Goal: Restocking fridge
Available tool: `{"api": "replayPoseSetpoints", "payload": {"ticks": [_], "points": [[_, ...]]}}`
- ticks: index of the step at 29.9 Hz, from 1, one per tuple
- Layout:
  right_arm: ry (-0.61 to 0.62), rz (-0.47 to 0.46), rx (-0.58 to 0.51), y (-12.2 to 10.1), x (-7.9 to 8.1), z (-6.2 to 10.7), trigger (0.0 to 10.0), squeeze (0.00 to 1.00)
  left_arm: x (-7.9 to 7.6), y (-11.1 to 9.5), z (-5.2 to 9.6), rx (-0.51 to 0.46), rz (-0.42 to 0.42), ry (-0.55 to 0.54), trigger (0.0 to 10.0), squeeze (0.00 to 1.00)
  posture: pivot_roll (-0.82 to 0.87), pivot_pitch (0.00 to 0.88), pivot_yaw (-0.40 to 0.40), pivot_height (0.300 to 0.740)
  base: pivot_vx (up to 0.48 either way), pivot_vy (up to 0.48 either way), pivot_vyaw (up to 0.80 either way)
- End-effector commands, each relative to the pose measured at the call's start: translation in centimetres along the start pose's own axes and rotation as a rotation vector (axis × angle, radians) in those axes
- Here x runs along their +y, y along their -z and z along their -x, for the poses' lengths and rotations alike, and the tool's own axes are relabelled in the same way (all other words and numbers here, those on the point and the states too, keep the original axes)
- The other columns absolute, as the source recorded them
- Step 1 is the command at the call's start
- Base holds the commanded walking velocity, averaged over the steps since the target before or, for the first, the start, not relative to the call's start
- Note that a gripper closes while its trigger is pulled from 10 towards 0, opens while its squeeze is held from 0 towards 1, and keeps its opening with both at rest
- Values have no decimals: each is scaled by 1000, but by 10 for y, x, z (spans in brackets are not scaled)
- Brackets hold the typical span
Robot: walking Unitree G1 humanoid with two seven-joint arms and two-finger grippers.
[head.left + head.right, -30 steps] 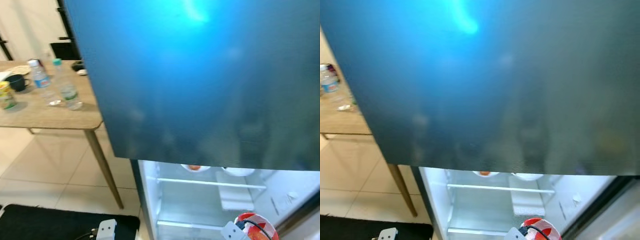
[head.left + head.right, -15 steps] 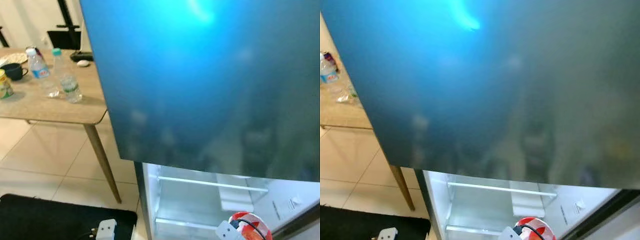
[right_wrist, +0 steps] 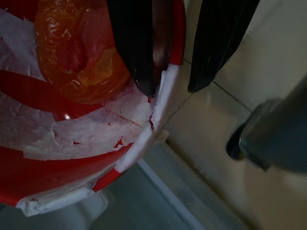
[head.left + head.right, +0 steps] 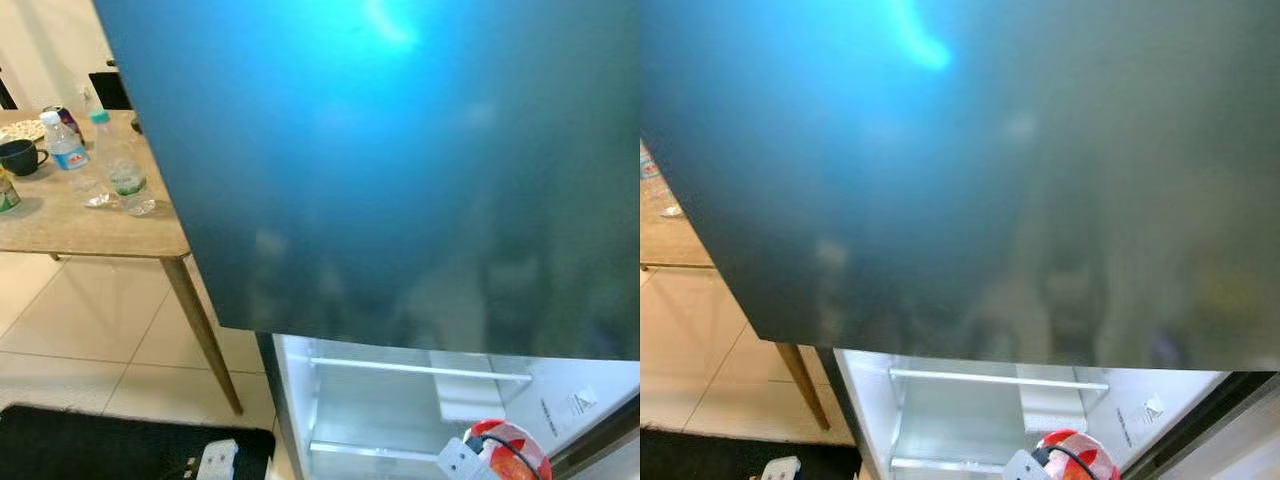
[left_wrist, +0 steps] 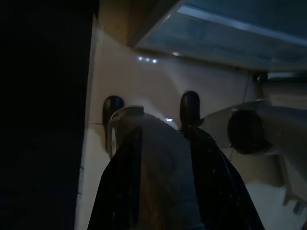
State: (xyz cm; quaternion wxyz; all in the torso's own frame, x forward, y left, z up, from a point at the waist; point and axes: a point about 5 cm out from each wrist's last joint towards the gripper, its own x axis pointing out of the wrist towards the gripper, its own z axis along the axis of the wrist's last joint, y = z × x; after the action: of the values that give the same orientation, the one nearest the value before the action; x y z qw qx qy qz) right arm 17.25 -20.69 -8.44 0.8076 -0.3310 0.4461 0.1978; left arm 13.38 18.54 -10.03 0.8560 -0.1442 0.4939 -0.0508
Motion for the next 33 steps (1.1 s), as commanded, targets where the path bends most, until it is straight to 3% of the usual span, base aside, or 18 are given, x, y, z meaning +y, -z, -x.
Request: {"api": "replayPoseSetpoints", "payload": {"ticks": [1, 10, 19, 33], "points": [[4, 1, 9, 3, -1, 1, 10000, 0, 0, -4, -1, -4, -22, 0, 10000, 0, -43, 0, 2, 740, 0, 0, -800], [8, 11, -9, -1, -3, 0, 10000, 0, -2, -9, -2, -13, -35, 13, 10000, 0, -44, 0, 3, 740, 0, 0, -175], [1, 15, -9, -1, 0, 0, 10000, 0, -3, -2, -1, 2, -36, 32, 10000, 0, -43, 0, 3, 740, 0, -447, 0], [-7, 18, -13, -3, 2, 0, 10000, 0, -1, -2, -1, 10, -46, 3, 10000, 0, -42, 0, 8, 740, 0, 0, 0]]}}
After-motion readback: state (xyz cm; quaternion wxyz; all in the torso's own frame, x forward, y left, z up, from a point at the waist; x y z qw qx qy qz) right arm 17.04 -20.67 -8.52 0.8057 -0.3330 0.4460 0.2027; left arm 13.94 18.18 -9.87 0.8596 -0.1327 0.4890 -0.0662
